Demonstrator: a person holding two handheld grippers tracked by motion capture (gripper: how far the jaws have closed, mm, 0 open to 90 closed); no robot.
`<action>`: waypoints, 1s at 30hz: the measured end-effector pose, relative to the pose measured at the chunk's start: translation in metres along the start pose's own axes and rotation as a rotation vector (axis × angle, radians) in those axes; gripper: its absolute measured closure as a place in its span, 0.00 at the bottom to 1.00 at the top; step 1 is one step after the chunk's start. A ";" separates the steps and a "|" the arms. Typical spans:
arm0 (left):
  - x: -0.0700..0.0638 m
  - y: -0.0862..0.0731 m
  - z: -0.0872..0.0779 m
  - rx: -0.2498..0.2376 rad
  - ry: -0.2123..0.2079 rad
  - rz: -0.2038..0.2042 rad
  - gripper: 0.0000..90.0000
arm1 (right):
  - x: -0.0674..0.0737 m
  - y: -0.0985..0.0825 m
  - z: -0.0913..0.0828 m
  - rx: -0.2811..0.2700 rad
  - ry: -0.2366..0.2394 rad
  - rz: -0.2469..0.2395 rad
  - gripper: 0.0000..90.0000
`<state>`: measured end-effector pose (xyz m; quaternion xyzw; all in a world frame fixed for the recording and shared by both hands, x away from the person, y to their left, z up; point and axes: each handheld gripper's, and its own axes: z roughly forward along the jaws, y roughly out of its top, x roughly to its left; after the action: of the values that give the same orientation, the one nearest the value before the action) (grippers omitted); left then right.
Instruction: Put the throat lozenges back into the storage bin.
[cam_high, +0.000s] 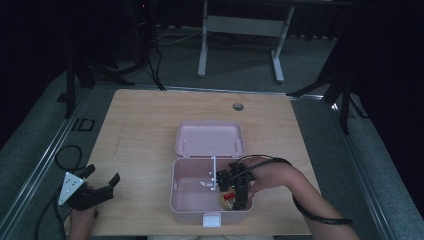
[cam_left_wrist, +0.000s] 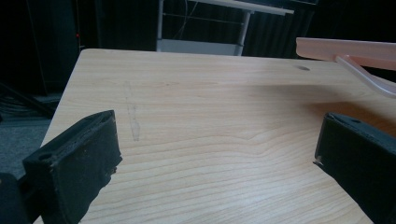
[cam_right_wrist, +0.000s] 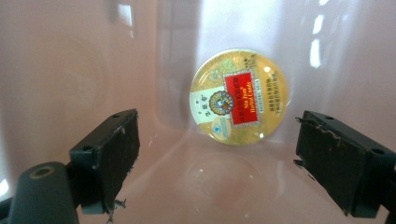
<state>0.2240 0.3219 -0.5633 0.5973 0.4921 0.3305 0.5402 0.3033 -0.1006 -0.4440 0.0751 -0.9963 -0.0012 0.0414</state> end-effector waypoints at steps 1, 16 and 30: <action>0.000 0.000 0.000 0.001 0.001 0.001 0.00 | 0.002 -0.002 -0.007 -0.021 -0.015 0.003 0.15; 0.000 0.000 0.000 0.002 0.002 0.003 0.00 | 0.016 -0.089 -0.069 -0.277 -0.169 0.135 0.14; 0.000 0.000 0.000 0.003 0.004 0.004 0.00 | -0.010 -0.154 0.000 -0.406 -0.182 0.327 0.15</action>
<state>0.2239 0.3218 -0.5632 0.5986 0.4925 0.3319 0.5376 0.3358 -0.2511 -0.4460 -0.0968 -0.9742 -0.2009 -0.0344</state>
